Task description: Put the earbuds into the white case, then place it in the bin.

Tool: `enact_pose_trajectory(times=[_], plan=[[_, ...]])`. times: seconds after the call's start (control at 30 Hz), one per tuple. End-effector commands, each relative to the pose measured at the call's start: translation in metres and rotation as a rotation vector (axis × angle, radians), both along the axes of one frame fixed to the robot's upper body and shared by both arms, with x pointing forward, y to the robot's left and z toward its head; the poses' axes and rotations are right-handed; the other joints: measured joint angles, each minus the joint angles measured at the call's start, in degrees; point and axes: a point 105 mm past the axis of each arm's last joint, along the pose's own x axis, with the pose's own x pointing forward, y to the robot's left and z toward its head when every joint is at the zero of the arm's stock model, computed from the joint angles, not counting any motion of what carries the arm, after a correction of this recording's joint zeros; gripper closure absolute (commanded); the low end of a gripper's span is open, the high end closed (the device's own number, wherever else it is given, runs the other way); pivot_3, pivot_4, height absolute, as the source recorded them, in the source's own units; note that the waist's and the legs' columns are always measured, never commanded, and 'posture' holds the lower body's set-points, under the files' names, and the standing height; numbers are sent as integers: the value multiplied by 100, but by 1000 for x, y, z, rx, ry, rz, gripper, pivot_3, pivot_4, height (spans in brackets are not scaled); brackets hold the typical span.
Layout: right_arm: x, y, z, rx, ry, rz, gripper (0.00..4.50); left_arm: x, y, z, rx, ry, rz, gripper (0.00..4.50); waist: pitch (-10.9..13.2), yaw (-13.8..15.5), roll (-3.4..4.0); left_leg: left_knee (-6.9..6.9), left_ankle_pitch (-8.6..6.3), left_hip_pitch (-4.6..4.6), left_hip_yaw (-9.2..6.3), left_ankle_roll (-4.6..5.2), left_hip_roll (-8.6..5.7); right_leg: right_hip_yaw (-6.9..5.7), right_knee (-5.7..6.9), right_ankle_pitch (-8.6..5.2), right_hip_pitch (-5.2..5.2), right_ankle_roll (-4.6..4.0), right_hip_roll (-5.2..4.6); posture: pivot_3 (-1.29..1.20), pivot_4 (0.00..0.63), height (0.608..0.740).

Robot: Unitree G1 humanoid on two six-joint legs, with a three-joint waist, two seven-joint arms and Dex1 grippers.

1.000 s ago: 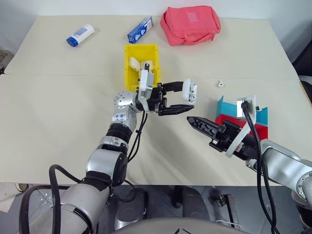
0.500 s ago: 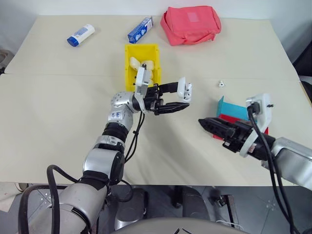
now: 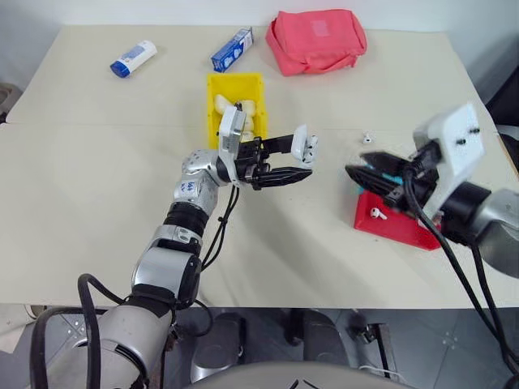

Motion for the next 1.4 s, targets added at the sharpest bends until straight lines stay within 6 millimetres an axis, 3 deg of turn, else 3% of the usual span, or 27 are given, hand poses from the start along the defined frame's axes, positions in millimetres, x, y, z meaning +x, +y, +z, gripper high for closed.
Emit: enact_pose_trajectory(times=[0.03,0.13,0.23,0.37,0.47,0.57,0.7,1.0,1.2,1.4], plan=[[4,1,11,-85,-92,-21,2889,-11,0,3,53,-125,-95,1699,0,12,0,0,1,-2,-2,-1,1,-2,0,0,-2,-1,0,0,150,740],[8,-1,18,-139,-130,-42,3523,-6,-7,0,142,-192,-40,1699,0,14,-1,0,1,-6,-4,-1,-4,-4,-1,0,-3,-2,-1,0,150,740],[11,2,31,-154,-177,-45,4459,2,-13,1,203,-230,15,1699,0,11,-1,1,2,-10,0,3,-9,-2,-3,5,-5,-3,-4,0,150,740],[11,16,36,-176,-186,19,4459,6,-19,1,246,-260,49,1699,0,-4,-1,-1,2,-10,-3,4,-6,-3,-4,5,-6,-3,-4,0,150,740],[11,42,38,-165,-190,117,4459,11,-25,-6,333,-268,76,1699,0,-37,0,-1,2,-8,-2,2,-3,-1,-1,5,-8,-3,-2,0,150,740],[9,58,29,-179,-141,190,4459,15,-29,-5,347,-251,103,1699,0,-33,-1,-3,5,-10,0,-3,1,-2,4,5,-15,-3,0,0,150,740],[11,63,17,-216,-105,213,4459,16,-31,-4,350,-252,111,1699,0,-16,0,-1,5,-11,0,0,-5,-2,5,5,-14,-4,-4,0,150,740],[10,43,-9,-304,-8,164,4459,19,-28,-1,325,-237,130,1699,-1,-20,-1,-1,7,-11,0,1,-9,-2,7,5,-14,-3,-6,0,150,740],[8,18,-10,-333,15,80,4459,20,-23,1,302,-229,143,1699,-1,-20,-2,0,7,-11,0,1,-10,-2,6,6,-13,-2,-7,0,150,740],[7,7,-11,-340,23,40,4459,20,-24,0,289,-229,143,1699,-1,-20,-2,-1,7,-10,0,1,-8,-2,6,6,-13,-2,-6,0,150,740]])
